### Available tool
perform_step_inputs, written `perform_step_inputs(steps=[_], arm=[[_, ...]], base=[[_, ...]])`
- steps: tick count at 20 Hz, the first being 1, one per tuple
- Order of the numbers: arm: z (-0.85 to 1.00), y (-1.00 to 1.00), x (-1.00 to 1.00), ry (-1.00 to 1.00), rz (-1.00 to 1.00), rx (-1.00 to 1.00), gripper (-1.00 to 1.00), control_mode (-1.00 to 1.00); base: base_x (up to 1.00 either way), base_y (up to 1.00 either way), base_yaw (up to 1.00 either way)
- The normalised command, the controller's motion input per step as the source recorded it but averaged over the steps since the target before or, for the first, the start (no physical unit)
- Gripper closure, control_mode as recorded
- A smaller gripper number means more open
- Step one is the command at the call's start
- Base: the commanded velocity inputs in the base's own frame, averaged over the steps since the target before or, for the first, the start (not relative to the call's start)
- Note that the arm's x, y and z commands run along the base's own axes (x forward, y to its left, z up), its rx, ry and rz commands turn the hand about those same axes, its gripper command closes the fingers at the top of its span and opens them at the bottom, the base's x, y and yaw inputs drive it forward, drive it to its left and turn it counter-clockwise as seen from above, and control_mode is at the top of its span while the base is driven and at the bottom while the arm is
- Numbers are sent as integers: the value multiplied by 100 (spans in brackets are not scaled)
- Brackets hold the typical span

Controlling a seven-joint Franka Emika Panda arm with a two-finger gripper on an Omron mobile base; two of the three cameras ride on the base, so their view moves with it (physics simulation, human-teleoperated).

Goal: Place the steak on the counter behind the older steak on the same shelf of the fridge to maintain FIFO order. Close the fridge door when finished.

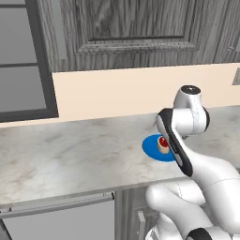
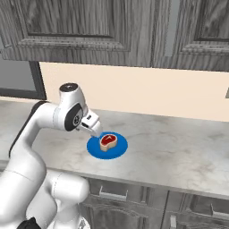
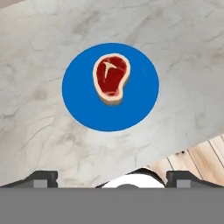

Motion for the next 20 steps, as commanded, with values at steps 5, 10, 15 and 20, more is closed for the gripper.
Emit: perform_step_inputs(steps=[5, 10, 15, 20], arm=[[-49, -34, 19, 0, -5, 2, -100, -100], [-31, -6, 44, 0, 0, 1, -100, -100], [-34, 0, 47, 0, 0, 0, -100, -100], [-26, -10, 3, 0, 0, 0, -100, -100]], base=[[0, 0, 0], [0, 0, 0], [0, 0, 0], [0, 0, 0]])
